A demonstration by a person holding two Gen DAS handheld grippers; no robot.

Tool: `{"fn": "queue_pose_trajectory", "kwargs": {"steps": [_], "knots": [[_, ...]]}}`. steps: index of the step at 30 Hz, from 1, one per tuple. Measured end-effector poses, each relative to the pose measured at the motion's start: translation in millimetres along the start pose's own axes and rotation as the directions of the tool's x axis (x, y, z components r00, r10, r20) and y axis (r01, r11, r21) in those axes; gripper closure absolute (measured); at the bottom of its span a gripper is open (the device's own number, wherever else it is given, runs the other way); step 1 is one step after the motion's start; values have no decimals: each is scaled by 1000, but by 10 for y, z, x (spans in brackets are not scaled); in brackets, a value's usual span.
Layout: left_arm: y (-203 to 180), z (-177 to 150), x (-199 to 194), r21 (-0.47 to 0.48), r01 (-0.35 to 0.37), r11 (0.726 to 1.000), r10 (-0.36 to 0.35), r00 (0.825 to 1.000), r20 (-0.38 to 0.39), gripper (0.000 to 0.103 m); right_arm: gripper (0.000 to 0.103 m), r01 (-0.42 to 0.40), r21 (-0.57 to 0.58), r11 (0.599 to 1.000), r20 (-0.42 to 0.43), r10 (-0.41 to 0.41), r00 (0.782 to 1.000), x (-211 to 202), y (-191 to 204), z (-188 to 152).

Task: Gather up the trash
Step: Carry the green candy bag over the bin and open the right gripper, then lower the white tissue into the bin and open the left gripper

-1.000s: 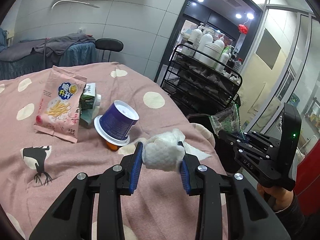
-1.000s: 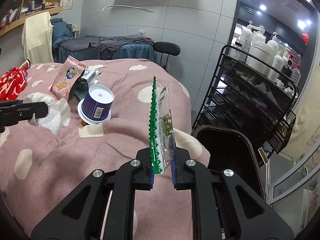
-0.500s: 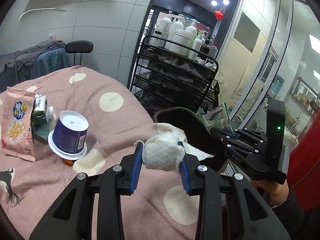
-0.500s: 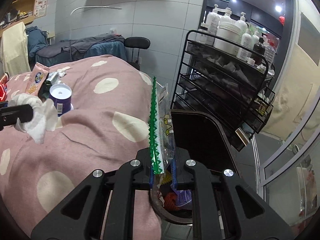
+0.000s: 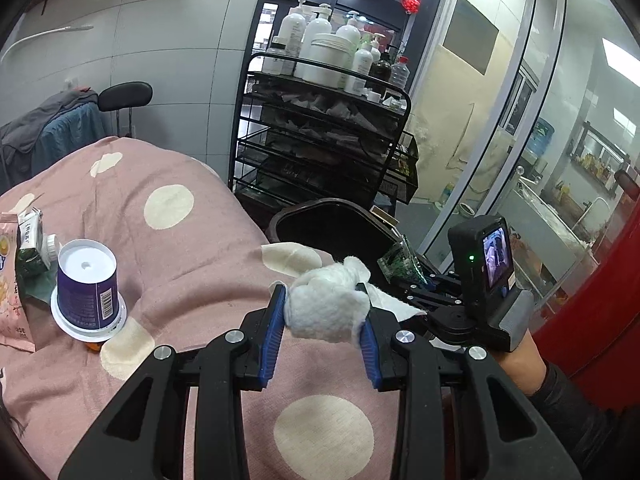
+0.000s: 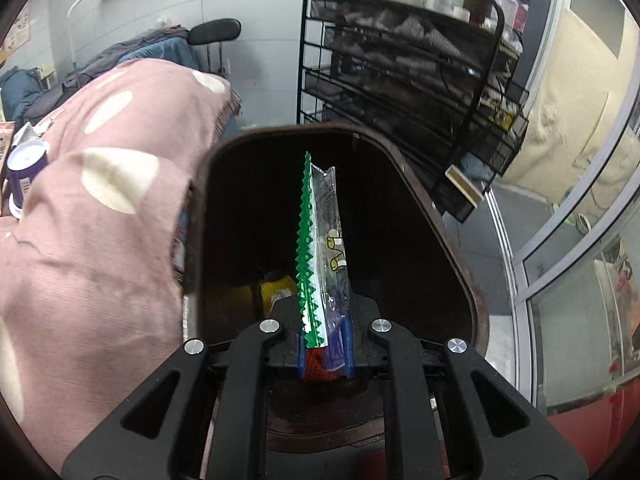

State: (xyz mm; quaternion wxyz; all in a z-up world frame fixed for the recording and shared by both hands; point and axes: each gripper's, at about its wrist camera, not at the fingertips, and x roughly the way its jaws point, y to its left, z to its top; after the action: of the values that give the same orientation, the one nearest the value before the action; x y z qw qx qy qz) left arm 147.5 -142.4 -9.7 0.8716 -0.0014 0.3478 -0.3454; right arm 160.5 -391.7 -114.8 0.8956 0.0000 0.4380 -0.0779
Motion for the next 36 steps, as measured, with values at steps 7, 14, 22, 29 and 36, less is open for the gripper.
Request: {"fn": "queue_pose_trajectory", "kwargs": {"steps": [7,14,22,29,36], "knots": [[-66,-18,84,15,6,1000,-5,1000,-20,69,33,16,38,999,-19,-15,1000,102,-20,-83],[-140,31,158,28,13,1000,-13,1000,-26,69,24,10,62,998,30,-12,999,-73,-23,-154],[-266,191,363,61,27,998,-25,999,-39,69,16,0,86,996,97,-8,995,-420,-6,-213],[-432,354,614,83,50,995,-45,997,-60,69,14,-29,115,993,130,14,991,-693,5,-340],[-609,424,949,92,86,992,-74,989,-124,69,13,-37,130,991,142,18,990,-828,-26,-432]]}}
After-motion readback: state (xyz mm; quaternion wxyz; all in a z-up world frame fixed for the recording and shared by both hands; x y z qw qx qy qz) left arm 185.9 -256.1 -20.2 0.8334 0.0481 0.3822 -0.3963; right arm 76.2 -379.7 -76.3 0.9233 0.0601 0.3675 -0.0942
